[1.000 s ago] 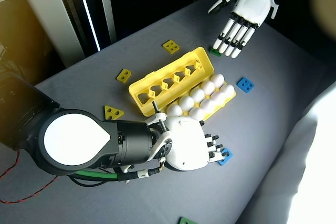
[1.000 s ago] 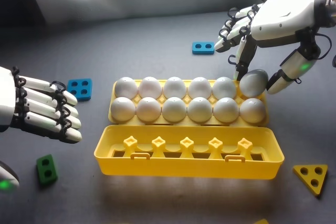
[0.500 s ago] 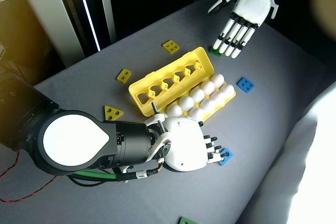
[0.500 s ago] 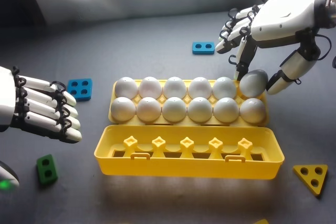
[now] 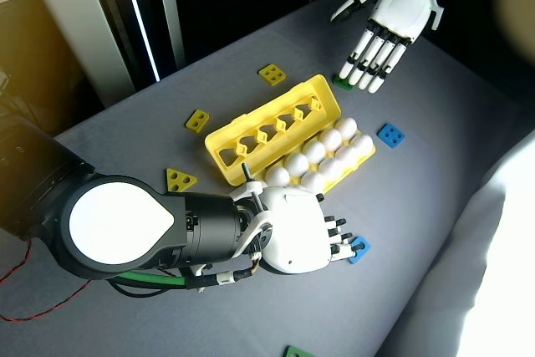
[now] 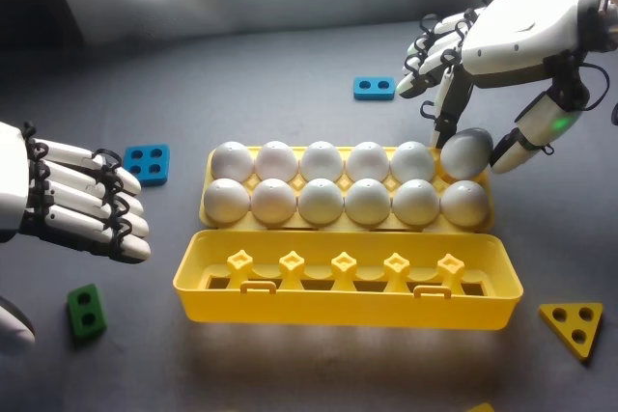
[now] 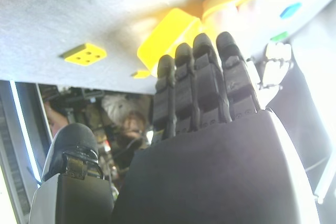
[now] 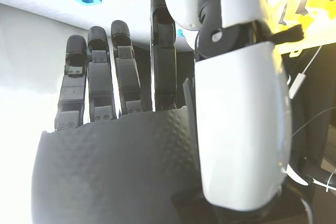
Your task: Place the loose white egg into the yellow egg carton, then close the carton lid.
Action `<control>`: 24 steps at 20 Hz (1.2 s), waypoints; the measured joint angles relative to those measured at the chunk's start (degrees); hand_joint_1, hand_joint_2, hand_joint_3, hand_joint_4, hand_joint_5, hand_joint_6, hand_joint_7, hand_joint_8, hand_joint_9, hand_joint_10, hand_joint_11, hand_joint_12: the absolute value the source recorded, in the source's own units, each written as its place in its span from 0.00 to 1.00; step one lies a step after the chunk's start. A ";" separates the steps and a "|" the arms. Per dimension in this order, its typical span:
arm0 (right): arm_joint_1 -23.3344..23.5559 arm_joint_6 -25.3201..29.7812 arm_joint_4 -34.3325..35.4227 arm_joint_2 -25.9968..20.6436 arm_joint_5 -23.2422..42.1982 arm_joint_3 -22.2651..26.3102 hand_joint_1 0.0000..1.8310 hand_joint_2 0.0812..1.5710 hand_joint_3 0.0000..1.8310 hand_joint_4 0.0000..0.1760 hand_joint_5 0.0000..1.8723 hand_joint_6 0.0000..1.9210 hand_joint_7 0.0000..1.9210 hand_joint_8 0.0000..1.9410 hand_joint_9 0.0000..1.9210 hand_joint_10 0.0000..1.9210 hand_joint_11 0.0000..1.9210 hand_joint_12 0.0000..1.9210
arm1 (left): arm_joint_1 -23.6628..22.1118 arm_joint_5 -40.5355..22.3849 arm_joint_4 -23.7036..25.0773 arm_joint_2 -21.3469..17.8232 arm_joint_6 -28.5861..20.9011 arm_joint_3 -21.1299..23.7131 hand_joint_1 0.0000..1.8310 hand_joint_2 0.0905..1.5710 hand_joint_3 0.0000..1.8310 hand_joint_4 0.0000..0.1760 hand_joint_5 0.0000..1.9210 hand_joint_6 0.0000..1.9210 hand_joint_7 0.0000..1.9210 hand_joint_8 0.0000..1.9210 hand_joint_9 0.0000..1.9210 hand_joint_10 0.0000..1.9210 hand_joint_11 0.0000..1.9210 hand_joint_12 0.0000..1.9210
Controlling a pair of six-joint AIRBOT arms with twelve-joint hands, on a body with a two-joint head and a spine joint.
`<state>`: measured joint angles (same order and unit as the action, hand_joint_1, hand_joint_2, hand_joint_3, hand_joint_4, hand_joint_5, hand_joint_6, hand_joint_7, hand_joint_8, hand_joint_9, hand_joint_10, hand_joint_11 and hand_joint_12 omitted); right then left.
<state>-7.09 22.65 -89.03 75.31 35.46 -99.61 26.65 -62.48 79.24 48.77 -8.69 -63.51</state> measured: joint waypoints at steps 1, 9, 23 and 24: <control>0.00 0.00 0.00 0.00 -0.07 0.00 0.57 0.66 0.00 0.98 0.57 0.43 0.14 0.00 0.08 0.00 0.00 0.07 | 0.00 0.00 0.00 0.00 0.00 0.00 0.00 0.72 0.00 0.00 0.13 0.00 0.13 0.00 0.11 0.00 0.00 0.19; 0.00 -0.02 -0.31 0.00 -0.11 0.22 0.53 0.58 0.00 0.21 0.53 0.00 0.11 0.00 0.07 0.00 0.00 0.05 | 0.00 0.00 -0.02 0.00 0.00 0.00 0.00 0.72 0.00 0.00 0.13 0.00 0.13 0.00 0.10 0.00 0.00 0.14; 0.00 -0.04 -0.28 0.00 -0.17 0.24 0.50 0.54 0.00 0.41 0.44 0.00 0.12 0.00 0.08 0.00 0.00 0.10 | -0.02 0.04 0.00 0.00 0.00 0.00 0.00 0.72 0.00 0.00 0.14 0.00 0.14 0.00 0.12 0.00 0.00 0.18; 0.00 -0.04 -0.28 0.00 -0.17 0.24 0.48 0.54 0.00 0.45 0.40 0.00 0.13 0.00 0.08 0.00 0.00 0.03 | -0.02 0.04 0.00 0.00 0.00 0.00 0.00 0.72 0.00 0.00 0.14 0.00 0.14 0.00 0.12 0.00 0.00 0.18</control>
<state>-7.09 22.61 -89.32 75.31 35.29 -99.37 26.63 -62.43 79.24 48.77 -8.69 -63.51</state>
